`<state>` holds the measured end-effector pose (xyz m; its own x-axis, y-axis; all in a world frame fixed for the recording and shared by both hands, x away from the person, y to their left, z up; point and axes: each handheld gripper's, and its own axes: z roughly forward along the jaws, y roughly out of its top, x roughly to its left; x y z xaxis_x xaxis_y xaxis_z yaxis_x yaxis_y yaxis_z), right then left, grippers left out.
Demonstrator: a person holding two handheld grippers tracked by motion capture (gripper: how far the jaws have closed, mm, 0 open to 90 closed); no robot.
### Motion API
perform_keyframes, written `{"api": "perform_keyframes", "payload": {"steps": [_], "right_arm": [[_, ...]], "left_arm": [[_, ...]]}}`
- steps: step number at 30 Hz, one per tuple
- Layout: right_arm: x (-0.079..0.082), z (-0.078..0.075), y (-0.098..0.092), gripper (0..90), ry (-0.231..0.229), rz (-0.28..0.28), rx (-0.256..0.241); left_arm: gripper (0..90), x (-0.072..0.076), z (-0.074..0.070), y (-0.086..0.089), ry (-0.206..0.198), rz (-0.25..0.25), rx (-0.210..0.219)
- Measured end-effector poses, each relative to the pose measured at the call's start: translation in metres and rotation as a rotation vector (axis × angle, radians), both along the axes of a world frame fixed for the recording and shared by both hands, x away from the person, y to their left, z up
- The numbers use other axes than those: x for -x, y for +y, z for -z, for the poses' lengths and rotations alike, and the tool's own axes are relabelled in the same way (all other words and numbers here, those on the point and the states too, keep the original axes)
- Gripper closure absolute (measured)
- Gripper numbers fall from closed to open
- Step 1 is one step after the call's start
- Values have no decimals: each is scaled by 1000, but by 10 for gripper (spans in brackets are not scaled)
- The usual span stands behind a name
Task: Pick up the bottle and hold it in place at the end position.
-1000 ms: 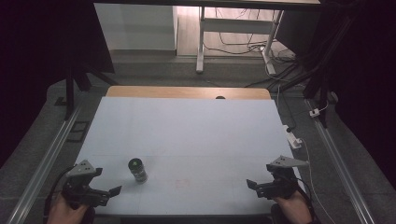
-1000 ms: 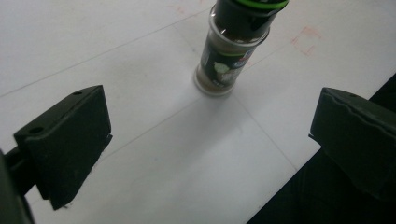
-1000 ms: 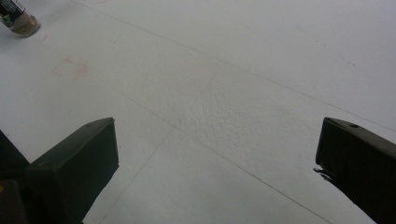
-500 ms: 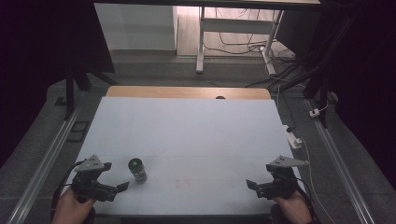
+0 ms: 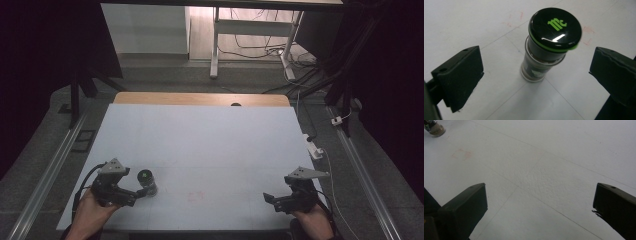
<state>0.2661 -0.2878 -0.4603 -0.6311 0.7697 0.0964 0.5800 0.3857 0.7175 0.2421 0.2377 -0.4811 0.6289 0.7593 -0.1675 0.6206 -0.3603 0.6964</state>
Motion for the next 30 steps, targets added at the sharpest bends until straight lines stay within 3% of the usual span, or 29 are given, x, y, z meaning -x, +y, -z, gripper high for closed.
{"api": "perform_keyframes", "payload": {"steps": [12, 16, 25, 26, 30], "right_arm": [[0, 0, 1, 0, 3, -7, 10], [0, 0, 1, 0, 2, -6, 8], [0, 0, 1, 0, 1, -9, 11], [0, 0, 1, 0, 1, -10, 11], [0, 0, 1, 0, 1, -11, 11]], "left_arm": [[0, -17, 13, -12, 24, 87, -79], [21, -21, 18, -14, 50, 103, -91], [251, -23, 24, -18, 41, 147, -158], [316, -23, 24, -18, 38, 151, -157], [412, -24, 24, -16, 32, 172, -155]]}}
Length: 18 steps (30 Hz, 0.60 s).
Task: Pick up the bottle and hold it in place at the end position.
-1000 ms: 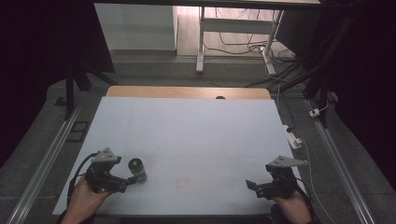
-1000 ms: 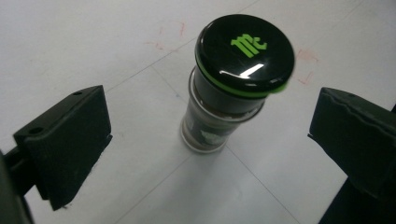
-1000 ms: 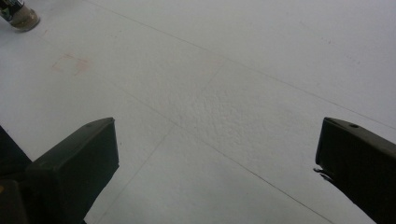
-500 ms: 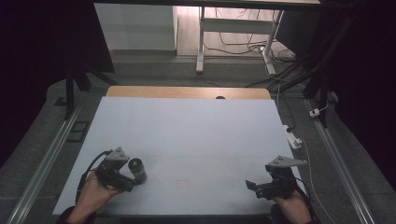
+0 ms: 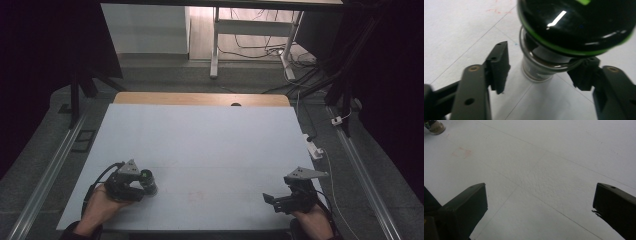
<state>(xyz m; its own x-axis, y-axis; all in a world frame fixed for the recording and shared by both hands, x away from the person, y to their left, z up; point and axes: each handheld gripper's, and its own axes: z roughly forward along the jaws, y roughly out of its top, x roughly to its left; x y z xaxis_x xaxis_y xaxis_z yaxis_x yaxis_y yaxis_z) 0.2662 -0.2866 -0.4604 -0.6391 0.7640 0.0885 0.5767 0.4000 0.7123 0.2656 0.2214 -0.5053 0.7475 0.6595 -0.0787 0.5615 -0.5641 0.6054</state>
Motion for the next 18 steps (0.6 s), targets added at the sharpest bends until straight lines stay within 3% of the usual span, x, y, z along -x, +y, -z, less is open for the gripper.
{"api": "perform_keyframes", "payload": {"steps": [4, 14, 18], "right_arm": [[0, 0, 0, 0, 1, 0, 1], [0, 0, 0, 0, -1, 0, 0], [0, 0, 0, 0, -1, 0, 0]], "left_arm": [[512, 0, 0, -3, -2, 34, -2], [536, 0, -3, -7, -9, 25, -31], [536, -2, -7, -5, -11, 20, -2]]}}
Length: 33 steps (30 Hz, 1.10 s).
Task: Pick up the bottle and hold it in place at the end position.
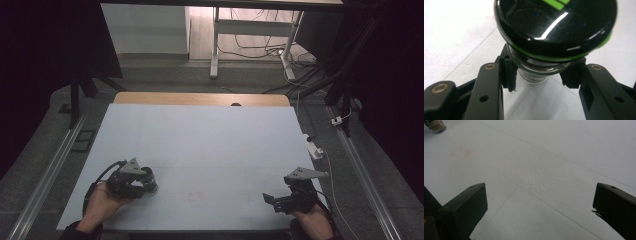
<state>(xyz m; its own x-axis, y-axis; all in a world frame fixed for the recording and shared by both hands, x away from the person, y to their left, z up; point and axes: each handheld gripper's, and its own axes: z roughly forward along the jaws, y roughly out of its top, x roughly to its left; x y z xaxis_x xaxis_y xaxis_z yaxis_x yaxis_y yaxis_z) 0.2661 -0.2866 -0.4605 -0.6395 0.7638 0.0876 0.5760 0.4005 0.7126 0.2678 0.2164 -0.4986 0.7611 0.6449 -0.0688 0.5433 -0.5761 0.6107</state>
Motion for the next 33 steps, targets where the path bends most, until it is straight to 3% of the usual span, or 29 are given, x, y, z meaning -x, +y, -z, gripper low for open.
{"api": "perform_keyframes", "payload": {"steps": [8, 12, 26, 33], "right_arm": [[0, 0, 0, 0, 1, 0, 1], [0, 0, 0, 0, 2, 0, -2], [0, 0, -1, 0, 2, 3, -5], [0, 0, -1, 0, 0, 3, -6]], "left_arm": [[536, -8, -9, -7, 13, 36, 5], [536, -15, -16, -12, 0, 37, 14], [536, -49, -33, -36, -20, 83, 23], [536, -69, -39, -55, -22, 103, -5]]}}
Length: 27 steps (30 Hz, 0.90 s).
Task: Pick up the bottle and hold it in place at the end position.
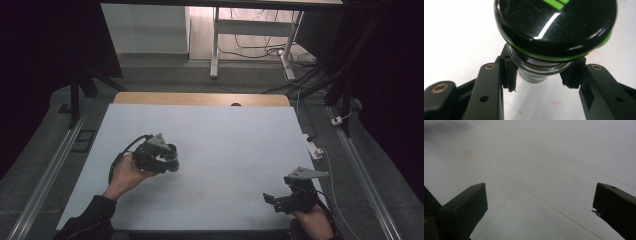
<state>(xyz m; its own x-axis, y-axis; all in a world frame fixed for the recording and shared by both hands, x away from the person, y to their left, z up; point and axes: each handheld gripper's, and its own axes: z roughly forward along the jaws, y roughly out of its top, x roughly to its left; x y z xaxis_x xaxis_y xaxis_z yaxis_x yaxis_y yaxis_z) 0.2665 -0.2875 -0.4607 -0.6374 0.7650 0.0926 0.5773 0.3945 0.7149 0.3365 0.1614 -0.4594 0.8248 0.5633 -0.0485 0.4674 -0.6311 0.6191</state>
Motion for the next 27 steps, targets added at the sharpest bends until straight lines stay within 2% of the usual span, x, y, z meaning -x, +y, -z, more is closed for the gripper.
{"api": "perform_keyframes", "payload": {"steps": [3, 11, 18, 27], "right_arm": [[0, 0, 0, 0, 2, -1, 1], [0, 0, 0, 0, 2, 1, -2], [0, 0, 0, 0, 4, 1, -1], [0, 0, -1, 0, 6, 1, -3]], "left_arm": [[536, -8, -2, -8, -8, 4, 2], [536, -28, -4, -23, -14, -30, 23], [536, -42, -4, -40, -22, -49, 21], [536, -61, 1, -66, -11, -62, 23]]}}
